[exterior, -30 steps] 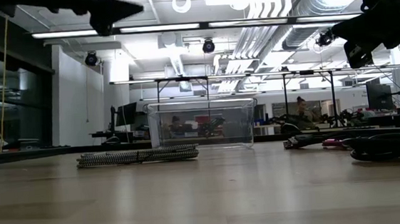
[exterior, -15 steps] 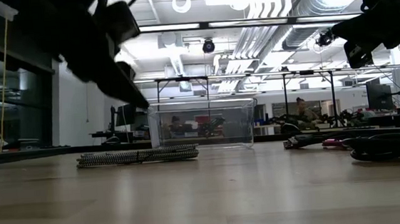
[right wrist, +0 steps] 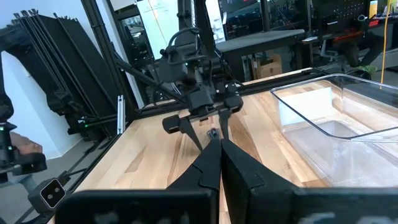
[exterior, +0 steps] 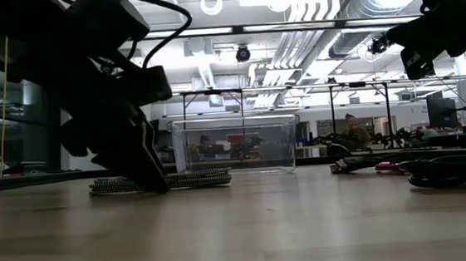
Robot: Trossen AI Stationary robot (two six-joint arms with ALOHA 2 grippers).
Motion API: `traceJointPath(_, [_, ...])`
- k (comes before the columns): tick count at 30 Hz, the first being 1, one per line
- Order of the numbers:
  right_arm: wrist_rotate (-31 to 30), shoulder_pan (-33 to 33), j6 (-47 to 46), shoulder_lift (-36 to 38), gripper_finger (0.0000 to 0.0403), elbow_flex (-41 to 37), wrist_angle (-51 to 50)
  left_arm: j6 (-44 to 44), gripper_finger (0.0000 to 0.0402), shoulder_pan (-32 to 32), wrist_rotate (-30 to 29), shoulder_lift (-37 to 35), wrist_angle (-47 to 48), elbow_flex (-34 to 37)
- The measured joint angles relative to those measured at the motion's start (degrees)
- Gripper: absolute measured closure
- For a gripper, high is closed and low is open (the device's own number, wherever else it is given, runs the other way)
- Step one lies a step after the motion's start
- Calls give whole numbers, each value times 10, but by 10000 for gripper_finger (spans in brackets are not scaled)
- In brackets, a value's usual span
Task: Pick and place USB-C Cables
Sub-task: Put the black white charger cable into the transparent bin
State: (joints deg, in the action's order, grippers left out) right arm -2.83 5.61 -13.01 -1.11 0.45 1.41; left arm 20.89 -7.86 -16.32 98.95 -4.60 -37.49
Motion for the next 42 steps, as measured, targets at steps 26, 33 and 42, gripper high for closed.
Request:
traceJointPath(26, [0,0,0,0,402,0,0,-71,399,-28,-236,-213,-193,107])
traceJointPath(33, [0,0,0,0,402,0,0,-154,400,28,-138,-374,-469,248])
traceJointPath(42, [0,0,0,0,402,0,0,-177,401,40,-81,-446,-484,280])
